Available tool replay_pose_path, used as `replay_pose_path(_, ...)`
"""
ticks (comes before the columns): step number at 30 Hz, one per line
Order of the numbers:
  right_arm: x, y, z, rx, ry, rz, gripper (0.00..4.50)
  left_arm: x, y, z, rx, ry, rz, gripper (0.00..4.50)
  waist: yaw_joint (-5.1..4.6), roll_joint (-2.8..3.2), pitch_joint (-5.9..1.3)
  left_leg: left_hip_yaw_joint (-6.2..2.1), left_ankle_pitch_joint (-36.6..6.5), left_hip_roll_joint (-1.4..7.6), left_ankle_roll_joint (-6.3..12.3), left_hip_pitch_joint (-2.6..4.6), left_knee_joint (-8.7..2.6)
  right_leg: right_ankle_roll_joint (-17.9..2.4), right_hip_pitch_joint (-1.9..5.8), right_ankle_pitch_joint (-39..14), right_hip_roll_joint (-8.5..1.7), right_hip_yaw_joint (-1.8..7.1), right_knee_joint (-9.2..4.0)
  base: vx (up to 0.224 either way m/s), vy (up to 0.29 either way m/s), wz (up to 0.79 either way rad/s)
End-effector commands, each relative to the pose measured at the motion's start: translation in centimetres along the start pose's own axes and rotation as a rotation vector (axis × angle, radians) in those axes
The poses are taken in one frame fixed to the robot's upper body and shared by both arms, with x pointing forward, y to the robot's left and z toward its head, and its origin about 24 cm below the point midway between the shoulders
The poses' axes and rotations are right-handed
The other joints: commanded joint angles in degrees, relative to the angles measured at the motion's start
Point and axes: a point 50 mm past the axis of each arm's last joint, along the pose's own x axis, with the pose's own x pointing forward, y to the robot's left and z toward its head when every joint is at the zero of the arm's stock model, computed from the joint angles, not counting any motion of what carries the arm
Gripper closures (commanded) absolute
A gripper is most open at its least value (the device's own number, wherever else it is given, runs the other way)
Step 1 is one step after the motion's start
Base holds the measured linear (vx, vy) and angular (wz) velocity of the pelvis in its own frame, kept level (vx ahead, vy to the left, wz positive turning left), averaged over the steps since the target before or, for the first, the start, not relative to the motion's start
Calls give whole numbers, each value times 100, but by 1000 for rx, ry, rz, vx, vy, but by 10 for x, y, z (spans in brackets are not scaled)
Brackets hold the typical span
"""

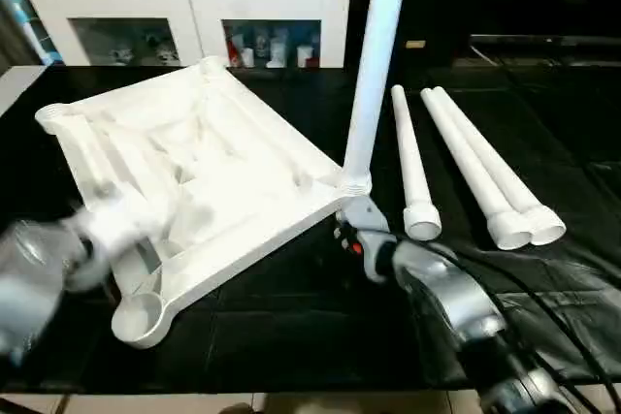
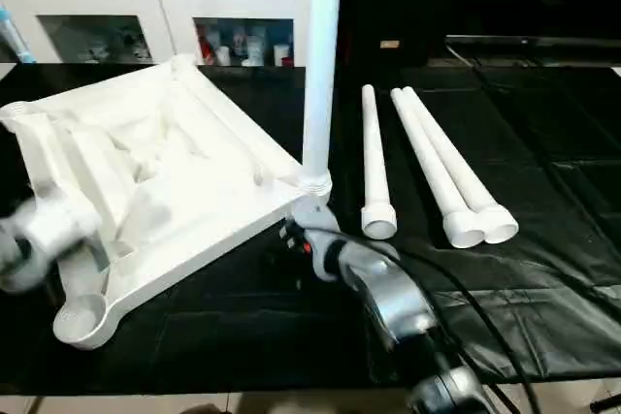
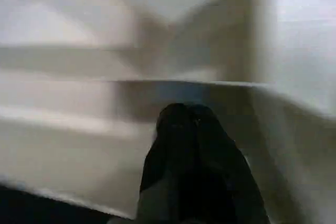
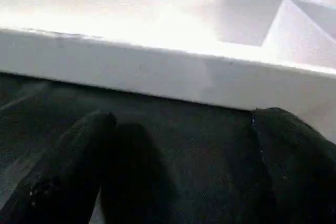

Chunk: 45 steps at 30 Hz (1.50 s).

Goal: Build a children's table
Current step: Rotate table base, then pick table leg

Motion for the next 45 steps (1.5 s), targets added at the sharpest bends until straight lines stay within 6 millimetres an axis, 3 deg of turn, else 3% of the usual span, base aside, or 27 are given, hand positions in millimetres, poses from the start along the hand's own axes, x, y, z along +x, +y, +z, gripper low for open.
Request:
replay_pose_path(1, 3, -2, 3, 5, -12, -19, 0, 2, -16, 6, -7, -44, -136, 443, -35, 166, -363, -107, -1764, 198, -264, 110, -463, -1260, 200, -1129, -431, 314, -432, 0, 0, 0)
replay_pose_path(5, 10, -2, 6, 12, -14, -31, 0, 0, -34, 20, 32, -135, -293, 443, -47, 178, -359, -114, -1856, 199, -304, 120, -475, -1218, 207, -1322, -438, 314, -442, 0, 0, 0)
replay_pose_path(7, 13, -2, 8, 11, -15, -31, 0, -2, -42, 28, 34, -181, -366, 443, -82, 122, -349, -105, -1875, 187, -311, 109, -473, -1171, 215, -1475, -443, 322, -465, 0, 0, 0)
replay_pose_path(8, 14, -3, 9, 11, -16, -30, 0, -2, -44, 30, 35, -190, -389, 443, -89, 137, -355, -113, -1847, 186, -315, 103, -468, -1176, 224, -1474, -449, 321, -442, 0, 0, 0)
replay_pose_path(9, 16, -2, 10, 9, -17, -28, 0, -3, -49, 33, 31, -199, -428, 443, -119, 97, -358, -104, -1763, 181, -296, 95, -465, -1182, 228, -1464, -445, 323, -437, 0, 0, 0)
replay_pose_path(12, 18, -2, 11, 6, -18, -25, 0, -4, -52, 36, 28, -206, -453, 443, -168, 96, -362, -102, -1602, 178, -243, 70, -456, -1191, 249, -1395, -440, 323, -428, 0, 0, 0)
replay_pose_path(18, 22, -2, 14, -5, -22, -20, 0, 9, -48, 55, 38, -305, -375, 443, -242, 104, -373, -84, -1457, 165, -177, 63, -427, -1223, 266, -1243, -416, 312, -438, 0, 0, 0)
replay_pose_path(26, 21, -6, 17, -18, -44, -41, 0, 26, -17, 78, -3, -385, -96, 443, -240, 132, -394, -93, -1501, 169, -180, 77, -411, -1189, 274, -1244, -418, 307, -442, 0, 0, 0)
replay_pose_path(32, 11, -18, 25, -4, -74, -101, 0, 27, -8, 90, -35, -447, -29, 443, -225, 141, -425, -98, -1223, 165, -122, 51, -396, -1273, 311, -734, -403, 289, -396, 0, 0, 0)
replay_pose_path(35, 2, -27, 41, 8, -139, -150, 0, 18, -9, 97, -24, -505, -52, 443, -211, 142, -432, -92, -1152, 168, -104, 56, -387, -1309, 308, -585, -403, 291, -381, 0, 0, 0)
replay_pose_path(36, -1, -32, 48, 11, -167, -182, 0, 16, -9, 97, -37, -516, -54, 443, -199, 167, -429, -92, -1160, 170, -111, 60, -391, -1312, 308, -585, -406, 292, -377, 0, 0, 0)
replay_pose_path(38, -6, -43, 56, 15, -196, -249, 0, 11, -7, 99, -62, -539, -69, 443, -202, 151, -421, -85, -1198, 164, -144, 65, -394, -1338, 299, -635, -404, 288, -377, 0, 0, 0)
replay_pose_path(39, -10, -52, 63, 17, -218, -305, 0, 6, -6, 100, -40, -557, -77, 416, -198, 146, -412, -80, -1234, 153, -164, 72, -392, -1336, 291, -736, -400, 287, -396, 0, 0, 0)
replay_pose_path(43, -16, -69, 74, 49, -266, -395, 0, -2, -12, 101, 3, -572, -131, 395, -183, 148, -401, -80, -1370, 158, -210, 89, -397, -1248, 273, -1056, -417, 293, -415, 0, 0, 0)
replay_pose_path(45, -18, -78, 74, 85, -262, -455, 0, -6, -19, 103, 35, -578, -181, 371, -186, 143, -406, -75, -1317, 152, -227, 82, -393, -1286, 276, -936, -400, 290, -399, 0, 0, 0)
